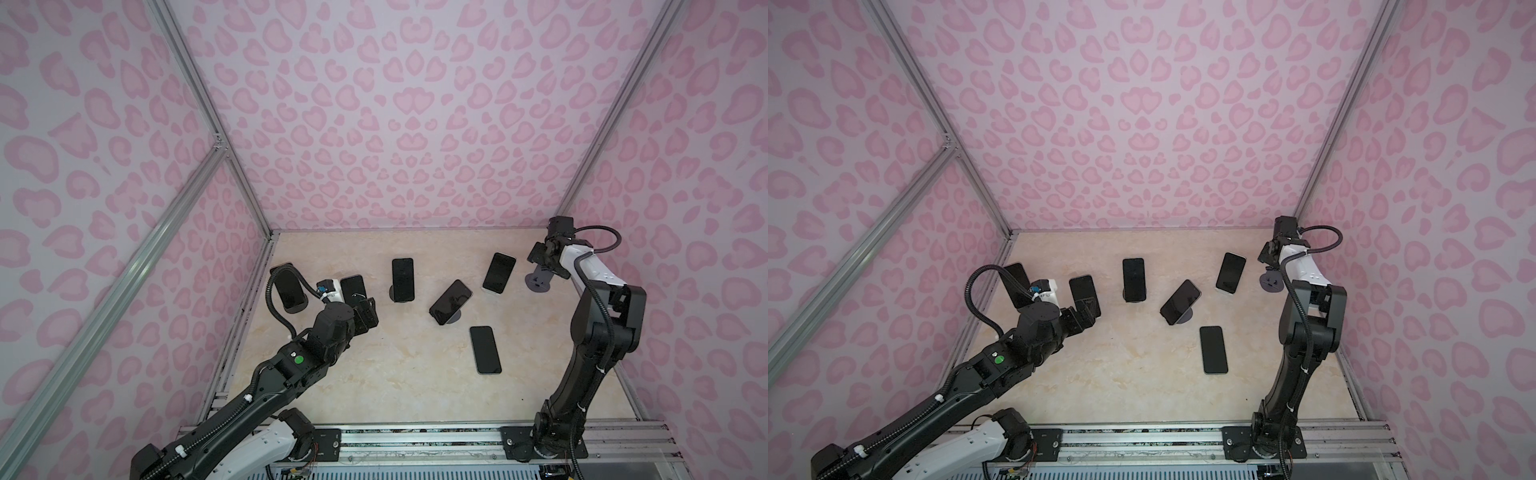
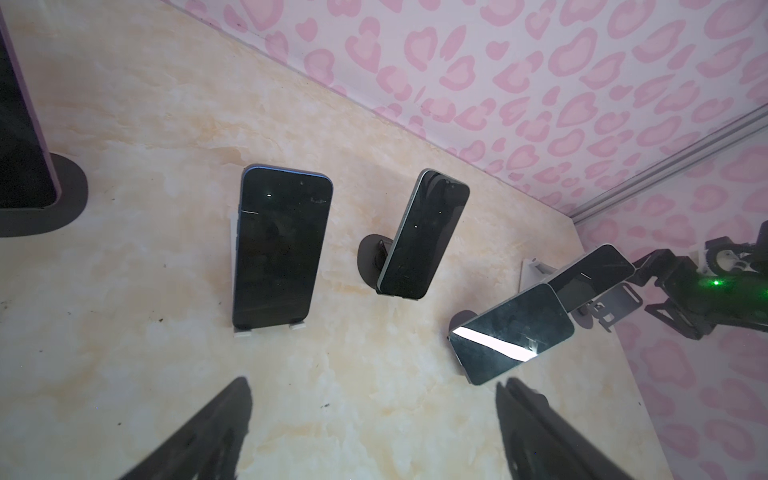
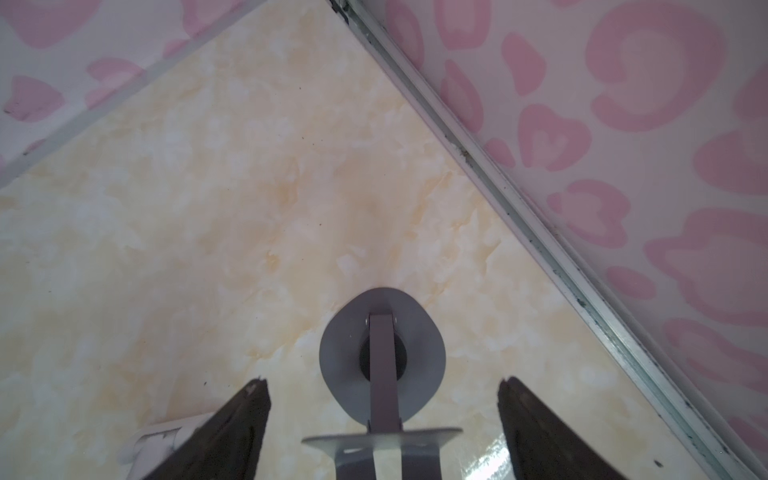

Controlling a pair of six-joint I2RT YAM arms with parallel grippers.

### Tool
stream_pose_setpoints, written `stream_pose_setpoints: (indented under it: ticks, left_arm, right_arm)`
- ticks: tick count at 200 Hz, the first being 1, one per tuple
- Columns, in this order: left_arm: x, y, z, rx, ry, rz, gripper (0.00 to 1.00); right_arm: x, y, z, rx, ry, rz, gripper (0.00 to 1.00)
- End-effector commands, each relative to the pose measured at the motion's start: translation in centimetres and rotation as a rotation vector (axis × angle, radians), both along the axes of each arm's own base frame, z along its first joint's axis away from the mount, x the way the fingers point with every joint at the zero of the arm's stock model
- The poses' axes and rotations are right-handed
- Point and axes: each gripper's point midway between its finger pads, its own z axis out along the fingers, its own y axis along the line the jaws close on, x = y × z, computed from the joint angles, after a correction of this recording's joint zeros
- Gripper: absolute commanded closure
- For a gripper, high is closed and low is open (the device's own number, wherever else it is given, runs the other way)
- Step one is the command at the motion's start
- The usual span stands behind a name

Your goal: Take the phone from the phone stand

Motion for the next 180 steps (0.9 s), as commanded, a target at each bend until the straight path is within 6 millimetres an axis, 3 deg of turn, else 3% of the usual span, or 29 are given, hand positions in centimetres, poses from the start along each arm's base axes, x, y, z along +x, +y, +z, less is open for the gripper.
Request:
stream_pose_setpoints:
  ticks: [1, 35, 39, 68, 93, 135, 169, 180]
  left_arm:
    - [-0.5, 0.2, 0.7, -0.019, -0.006, -0.009, 0.05]
    - [-1.8, 1.6, 0.5, -0.040, 0.016, 0.020, 0.05]
    - [-2.0, 1.7, 0.2, -0.037, 0.025, 0.026, 0.05]
    - [-3.3, 3.0, -2.0, -0.036, 0.076, 0.056, 0.05]
    - [-3.8, 2.7, -2.7, -0.059, 0.094, 0.031, 0.05]
    - [-4.2, 1.6, -3.3, -0.036, 0.151, -0.034, 0.04]
    - [-5.0, 1.1, -4.4, -0.059, 0.203, -0.059, 0.05]
    - [-5.1, 1.0, -4.8, -0.069, 0.209, -0.061, 0.05]
  right_arm:
    - [-1.3, 0.0, 4.1, -0.034, -0.041, -0.012, 0.09]
    - [-4.4, 2.2, 9.8, -0.030, -0.181, 0.024, 0.09]
    - [-5.0, 2.7, 9.2, -0.015, -0.175, 0.042, 0.08]
    - [-8.4, 8.2, 11.1, 0.009, -0.287, 0.142, 0.09]
    - [-11.0, 12.8, 11.8, 0.012, -0.307, 0.246, 0.09]
    - [-15.7, 20.2, 10.2, 0.128, -0.323, 0.363, 0.12]
    - [-19.7, 25.2, 5.3, 0.316, -0.270, 0.398, 0.14]
    - [-20.7, 26.8, 4.0, 0.368, -0.262, 0.412, 0.19]
